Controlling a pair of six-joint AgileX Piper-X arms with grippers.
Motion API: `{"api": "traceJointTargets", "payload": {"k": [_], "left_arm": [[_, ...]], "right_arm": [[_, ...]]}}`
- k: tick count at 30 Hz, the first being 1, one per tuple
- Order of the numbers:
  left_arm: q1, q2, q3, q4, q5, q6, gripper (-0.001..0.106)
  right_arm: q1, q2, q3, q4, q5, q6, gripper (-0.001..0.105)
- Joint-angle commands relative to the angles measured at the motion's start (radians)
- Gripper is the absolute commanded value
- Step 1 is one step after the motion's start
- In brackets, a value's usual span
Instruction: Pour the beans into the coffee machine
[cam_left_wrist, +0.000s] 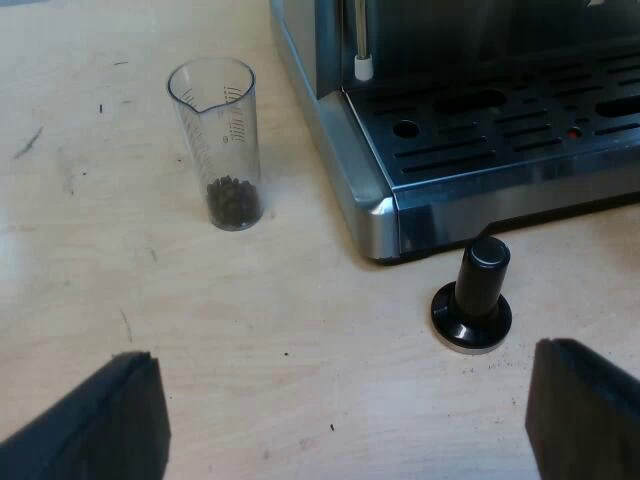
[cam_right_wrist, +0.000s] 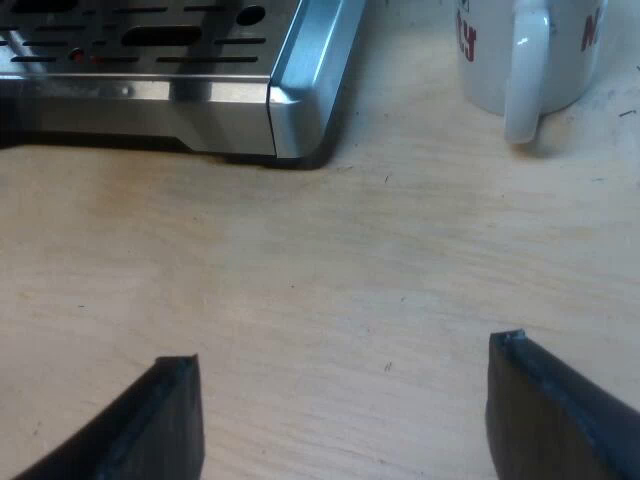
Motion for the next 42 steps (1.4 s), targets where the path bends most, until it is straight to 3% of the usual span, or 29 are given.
{"api": "traceJointTargets", "payload": {"k": [1, 10, 13, 14, 20, 24, 31, 42], "left_arm": [[-0.004, -0.044, -0.001, -0.01, 0.004, -0.003, 0.086], [-0.004, -0.044, -0.001, -0.01, -0.003, -0.003, 0.086], [-0.004, -0.044, -0.001, -0.01, -0.007, -0.003, 0.086], [-0.004, -0.044, -0.001, -0.01, -0.014, -0.006, 0.086], [-0.004, -0.03, -0.016, -0.01, -0.025, -0.018, 0.086], [-0.004, -0.001, -0.043, -0.01, -0.052, -0.018, 0.086], [-0.004, 0.088, -0.072, -0.082, -0.066, -0.018, 0.086], [-0.004, 0.235, -0.072, -0.212, -0.063, -0.041, 0.086]], "right_arm": [[-0.004, -0.045, -0.004, -0.001, -0.001, -0.004, 0.062], [-0.004, -0.045, -0.004, -0.001, -0.001, 0.004, 0.062], [-0.004, -0.041, -0.004, -0.003, -0.001, 0.043, 0.062], [-0.004, -0.041, -0.004, -0.003, -0.001, 0.101, 0.062], [-0.004, -0.035, -0.032, -0.005, -0.005, 0.106, 0.062], [-0.004, 0.014, -0.079, 0.009, -0.005, 0.093, 0.062], [-0.004, 0.164, -0.196, 0.005, -0.04, -0.037, 0.062], [0.061, 0.368, -0.296, -0.143, -0.12, -0.056, 0.062]]}}
